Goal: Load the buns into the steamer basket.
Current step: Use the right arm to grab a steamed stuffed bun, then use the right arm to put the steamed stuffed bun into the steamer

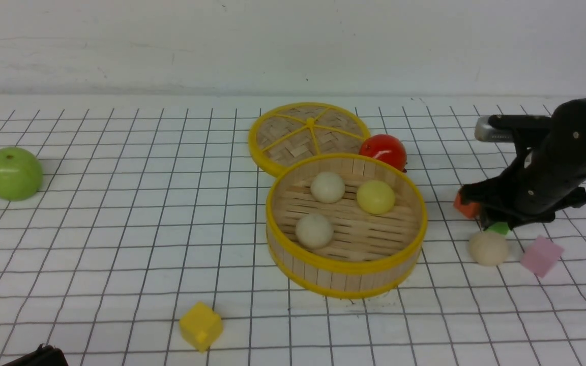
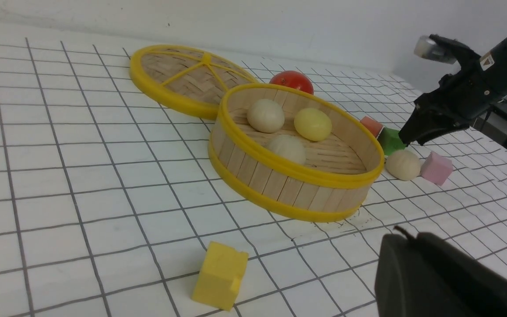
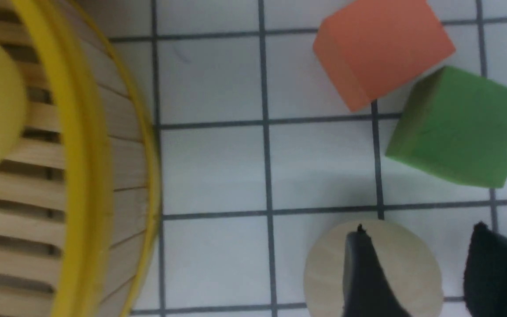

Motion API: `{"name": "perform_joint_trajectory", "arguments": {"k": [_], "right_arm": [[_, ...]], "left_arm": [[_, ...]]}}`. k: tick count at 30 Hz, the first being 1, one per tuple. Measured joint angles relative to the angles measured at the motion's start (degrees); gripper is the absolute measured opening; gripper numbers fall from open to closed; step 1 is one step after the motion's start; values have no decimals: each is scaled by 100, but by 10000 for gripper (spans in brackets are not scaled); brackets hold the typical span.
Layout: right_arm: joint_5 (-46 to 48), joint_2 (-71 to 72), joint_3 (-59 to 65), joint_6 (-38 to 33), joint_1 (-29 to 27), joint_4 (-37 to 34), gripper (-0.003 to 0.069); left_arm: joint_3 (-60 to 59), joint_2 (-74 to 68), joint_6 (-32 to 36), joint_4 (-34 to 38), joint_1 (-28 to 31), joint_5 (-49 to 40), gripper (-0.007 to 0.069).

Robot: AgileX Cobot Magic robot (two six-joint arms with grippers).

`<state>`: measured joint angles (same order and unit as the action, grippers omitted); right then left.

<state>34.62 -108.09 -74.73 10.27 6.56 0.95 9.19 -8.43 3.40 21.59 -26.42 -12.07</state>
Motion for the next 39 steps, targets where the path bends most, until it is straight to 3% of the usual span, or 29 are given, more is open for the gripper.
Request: {"name": "perform_joint_trajectory", "arguments": {"k": [9, 14, 19, 22, 27, 33, 36, 39], "right_arm": [[-399, -335, 0, 0, -9, -15, 318], [-398, -372, 0, 0, -9, -9, 281], [-270, -279, 0, -203, -20, -16, 149], [-96, -119, 0, -376, -20, -16, 29], [67, 26, 0, -413, -20, -95, 8], [240, 793, 19, -1083, 233, -1119, 8], [43, 1060, 19, -1901, 719, -2340, 8], [-146, 971, 19, -2239, 930, -2862, 9]], "left_arm": [[0, 0, 0, 2, 0, 0, 29], [0, 0, 0, 2, 0, 0, 34], [0, 0, 0, 2, 0, 0, 38], [0, 0, 0, 2, 0, 0, 39], [0, 0, 0, 2, 0, 0, 39], [0, 0, 0, 2, 0, 0, 41], [0, 0, 0, 2, 0, 0, 48], [0, 0, 0, 2, 0, 0, 50]]}}
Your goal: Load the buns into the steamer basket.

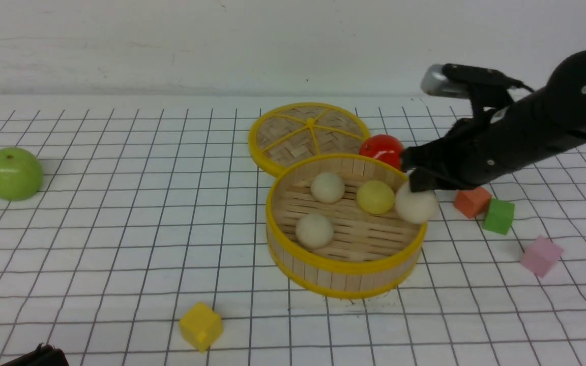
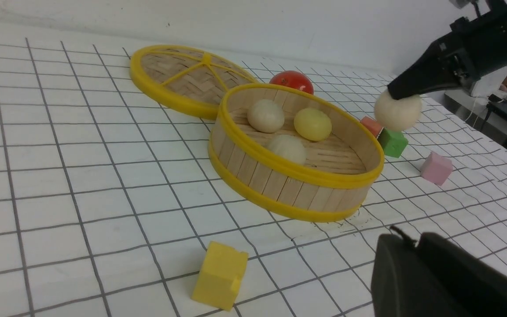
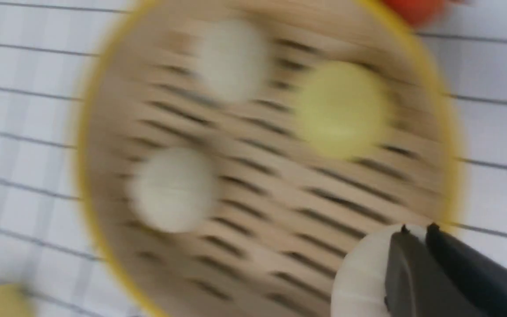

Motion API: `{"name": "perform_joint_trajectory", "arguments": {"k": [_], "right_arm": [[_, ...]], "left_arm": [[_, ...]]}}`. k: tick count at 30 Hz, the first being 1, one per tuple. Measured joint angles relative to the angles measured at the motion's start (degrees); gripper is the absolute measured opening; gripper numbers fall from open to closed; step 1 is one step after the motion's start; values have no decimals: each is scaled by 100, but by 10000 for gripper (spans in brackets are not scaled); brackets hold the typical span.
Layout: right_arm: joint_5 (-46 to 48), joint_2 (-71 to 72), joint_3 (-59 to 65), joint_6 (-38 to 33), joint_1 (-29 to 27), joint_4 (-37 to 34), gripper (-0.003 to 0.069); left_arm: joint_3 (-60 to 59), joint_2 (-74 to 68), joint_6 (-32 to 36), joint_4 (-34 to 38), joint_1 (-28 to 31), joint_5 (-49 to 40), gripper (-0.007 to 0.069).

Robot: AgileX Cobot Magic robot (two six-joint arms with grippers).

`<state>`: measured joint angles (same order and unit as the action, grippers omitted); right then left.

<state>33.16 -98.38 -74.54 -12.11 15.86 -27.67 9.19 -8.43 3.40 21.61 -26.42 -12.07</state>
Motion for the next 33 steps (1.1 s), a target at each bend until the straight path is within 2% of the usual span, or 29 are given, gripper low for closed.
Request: {"name": "perform_joint_trajectory", "arguments": {"k": [1, 5, 9, 11, 12, 14, 17, 18, 19, 21, 23, 25, 28, 29, 30, 31, 33], "right_arm": [[-176, -152, 0, -194, 128, -317, 12], [-553, -637, 0, -461, 312, -786, 29], [-671, -1120, 4, -529, 354, -989, 102], [-732, -1223, 4, -529, 354, -1043, 177], [-734, -1224, 4, -529, 354, -1043, 185], [-809, -1223, 4, -535, 354, -1081, 310], [-784, -1069, 4, -545, 354, -1081, 439], [-767, -1027, 6, -545, 354, -1081, 445], [-640, -783, 11, -545, 354, -1059, 485], [-400, -396, 11, -521, 354, -992, 493], [-1, 61, 11, -317, 354, -740, 475], [584, 570, 11, 82, 354, -312, 416], [1391, 1174, 35, 694, 409, 343, 293], [1689, 1441, 111, 958, 454, 728, 224], [1689, 1487, 131, 1000, 464, 780, 212], [1954, 1892, 346, 1349, 553, 1192, 108], [2086, 2341, 626, 1648, 628, 1506, 20]], "left_arm": [[0, 0, 0, 0, 0, 0, 52], [0, 0, 0, 0, 0, 0, 57], [0, 0, 0, 0, 0, 0, 57], [0, 0, 0, 0, 0, 0, 57], [0, 0, 0, 0, 0, 0, 57], [0, 0, 0, 0, 0, 0, 59], [0, 0, 0, 0, 0, 0, 64], [0, 0, 0, 0, 0, 0, 64], [0, 0, 0, 0, 0, 0, 67], [0, 0, 0, 0, 0, 0, 68], [0, 0, 0, 0, 0, 0, 68], [0, 0, 0, 0, 0, 0, 69], [0, 0, 0, 0, 0, 0, 71], [0, 0, 0, 0, 0, 0, 71], [0, 0, 0, 0, 0, 0, 72], [0, 0, 0, 0, 0, 0, 74], [0, 0, 0, 0, 0, 0, 75]]}}
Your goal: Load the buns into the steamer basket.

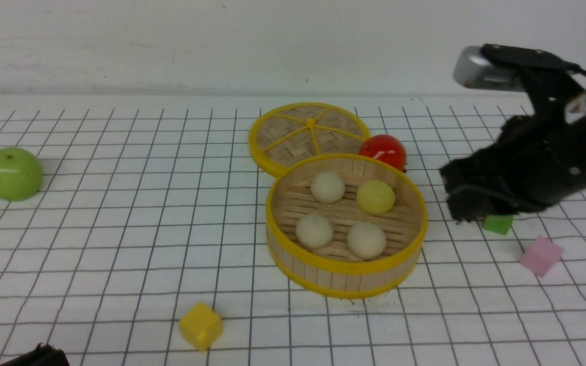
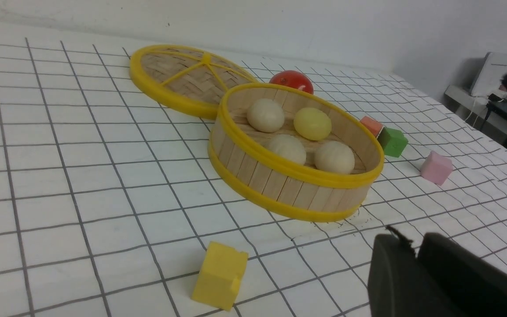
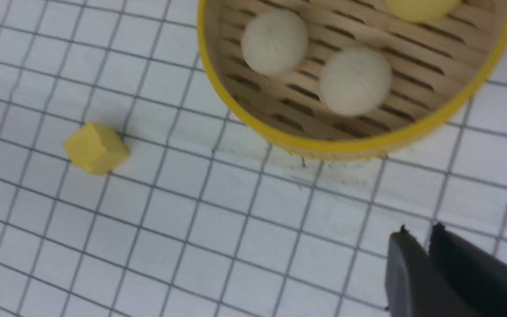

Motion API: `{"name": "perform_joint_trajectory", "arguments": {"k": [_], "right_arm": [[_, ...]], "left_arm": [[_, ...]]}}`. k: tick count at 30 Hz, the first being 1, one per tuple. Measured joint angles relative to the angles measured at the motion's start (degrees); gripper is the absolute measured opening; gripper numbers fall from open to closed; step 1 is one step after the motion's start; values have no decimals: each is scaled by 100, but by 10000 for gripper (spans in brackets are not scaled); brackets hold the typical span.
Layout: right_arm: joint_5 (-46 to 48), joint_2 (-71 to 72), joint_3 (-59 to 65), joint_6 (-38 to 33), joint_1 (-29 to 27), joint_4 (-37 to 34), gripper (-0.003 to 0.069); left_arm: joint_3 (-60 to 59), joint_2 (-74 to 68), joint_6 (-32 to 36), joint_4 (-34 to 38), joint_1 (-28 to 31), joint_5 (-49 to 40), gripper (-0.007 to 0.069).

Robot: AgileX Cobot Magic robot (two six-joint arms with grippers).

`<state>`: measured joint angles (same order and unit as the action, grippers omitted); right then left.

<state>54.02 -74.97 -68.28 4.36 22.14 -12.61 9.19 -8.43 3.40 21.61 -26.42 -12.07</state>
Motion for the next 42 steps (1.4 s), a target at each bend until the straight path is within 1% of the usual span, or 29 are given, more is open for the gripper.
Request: {"name": "perform_joint_trajectory", "arguments": {"k": [1, 2, 3, 4, 8, 13, 22, 25, 27, 30, 32, 33, 34, 35, 36, 37, 38, 39, 42], "right_arm": [[21, 45, 33, 31, -4, 27, 7], [76, 358, 315, 243, 14, 214, -15], [91, 446, 351, 265, 18, 239, -17], [180, 850, 719, 401, 18, 389, -18], [575, 1581, 1239, 444, 18, 427, -17], [1637, 2707, 1818, 444, 18, 353, -15], [1783, 4110, 1856, 444, 18, 363, -10], [1760, 4556, 2080, 438, -32, 453, -10], [1567, 4902, 2362, 360, -252, 492, -10], [205, 5863, 3471, 27, -1140, 586, -10], [-643, 6281, 4232, -210, -1527, 514, -10], [-1224, 6532, 4632, -313, -1700, 464, -10], [-1522, 6650, 4956, -398, -1763, 422, -10], [-2098, 6836, 5360, -488, -1838, 393, -10], [-2098, 6872, 5439, -504, -1850, 382, -10], [-2646, 7083, 5833, -550, -1894, 375, -10], [-3364, 7360, 6500, -567, -1922, 369, -10], [-3534, 7450, 6755, -561, -1928, 356, -10], [-3406, 7548, 6970, -546, -1928, 485, -8]], "left_arm": [[0, 0, 0, 0, 0, 0, 75], [0, 0, 0, 0, 0, 0, 76], [0, 0, 0, 0, 0, 0, 77], [0, 0, 0, 0, 0, 0, 79], [0, 0, 0, 0, 0, 0, 83], [0, 0, 0, 0, 0, 0, 85], [0, 0, 0, 0, 0, 0, 92], [0, 0, 0, 0, 0, 0, 92], [0, 0, 0, 0, 0, 0, 94], [0, 0, 0, 0, 0, 0, 99], [0, 0, 0, 0, 0, 0, 101], [0, 0, 0, 0, 0, 0, 102], [0, 0, 0, 0, 0, 0, 102], [0, 0, 0, 0, 0, 0, 102], [0, 0, 0, 0, 0, 0, 102], [0, 0, 0, 0, 0, 0, 102], [0, 0, 0, 0, 0, 0, 104], [0, 0, 0, 0, 0, -5, 106], [0, 0, 0, 0, 0, -5, 110]]}}
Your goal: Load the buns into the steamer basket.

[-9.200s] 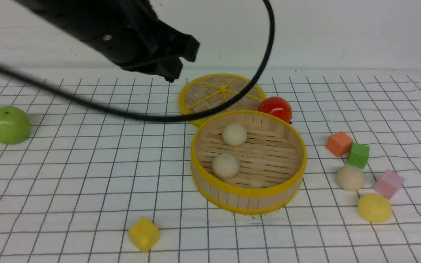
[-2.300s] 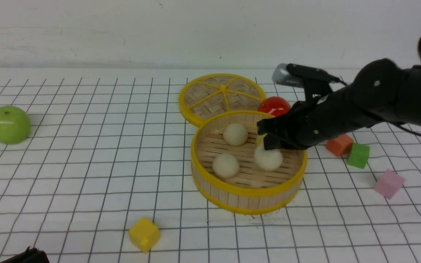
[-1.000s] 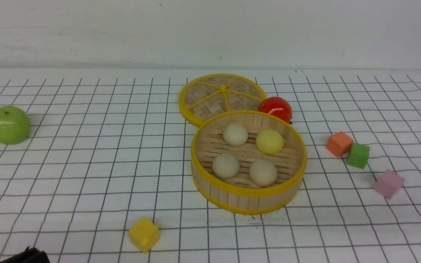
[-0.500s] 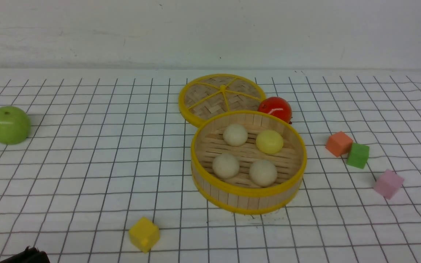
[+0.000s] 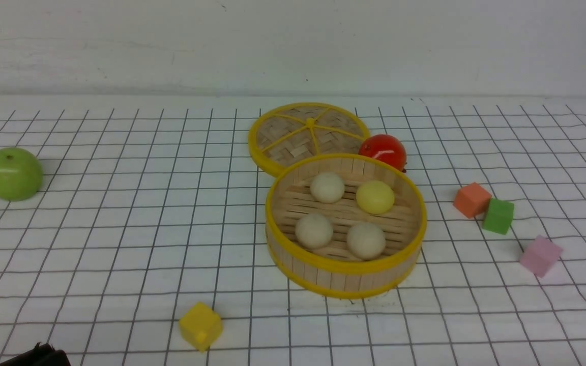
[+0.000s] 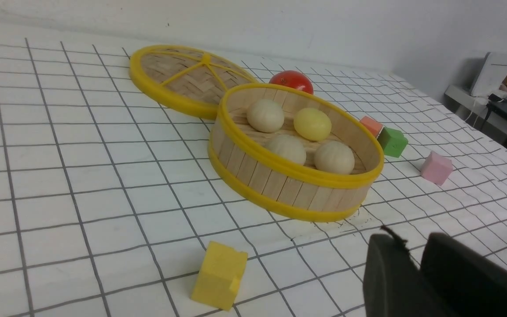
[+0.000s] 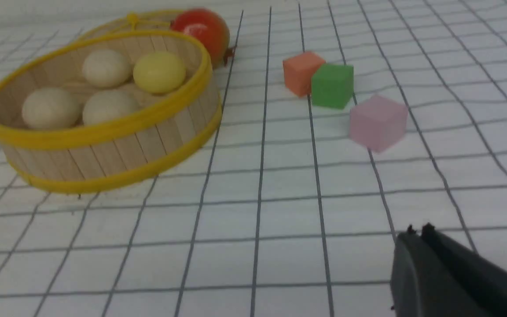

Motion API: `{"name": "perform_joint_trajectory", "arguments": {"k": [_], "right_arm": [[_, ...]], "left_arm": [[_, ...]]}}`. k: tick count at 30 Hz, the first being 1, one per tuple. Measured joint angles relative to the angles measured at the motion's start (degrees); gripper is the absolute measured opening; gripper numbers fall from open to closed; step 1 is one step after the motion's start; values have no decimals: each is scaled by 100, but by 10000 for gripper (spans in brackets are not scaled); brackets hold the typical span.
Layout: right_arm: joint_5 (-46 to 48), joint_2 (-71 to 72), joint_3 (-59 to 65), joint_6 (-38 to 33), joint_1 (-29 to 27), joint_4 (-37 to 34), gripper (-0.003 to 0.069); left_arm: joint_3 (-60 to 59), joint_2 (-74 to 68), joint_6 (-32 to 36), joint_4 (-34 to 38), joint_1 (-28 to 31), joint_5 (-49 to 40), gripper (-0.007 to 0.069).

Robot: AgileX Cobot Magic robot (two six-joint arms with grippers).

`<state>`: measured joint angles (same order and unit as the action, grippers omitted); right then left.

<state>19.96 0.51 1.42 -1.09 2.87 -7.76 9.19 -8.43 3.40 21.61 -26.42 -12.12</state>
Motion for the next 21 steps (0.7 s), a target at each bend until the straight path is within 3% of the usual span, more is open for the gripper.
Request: {"name": "perform_joint_trajectory", "arguments": {"k": [21], "right_arm": [[215, 12, -31, 64, 0, 144, 9]], "left_arm": [[0, 0, 0, 0, 0, 2, 125]]}}
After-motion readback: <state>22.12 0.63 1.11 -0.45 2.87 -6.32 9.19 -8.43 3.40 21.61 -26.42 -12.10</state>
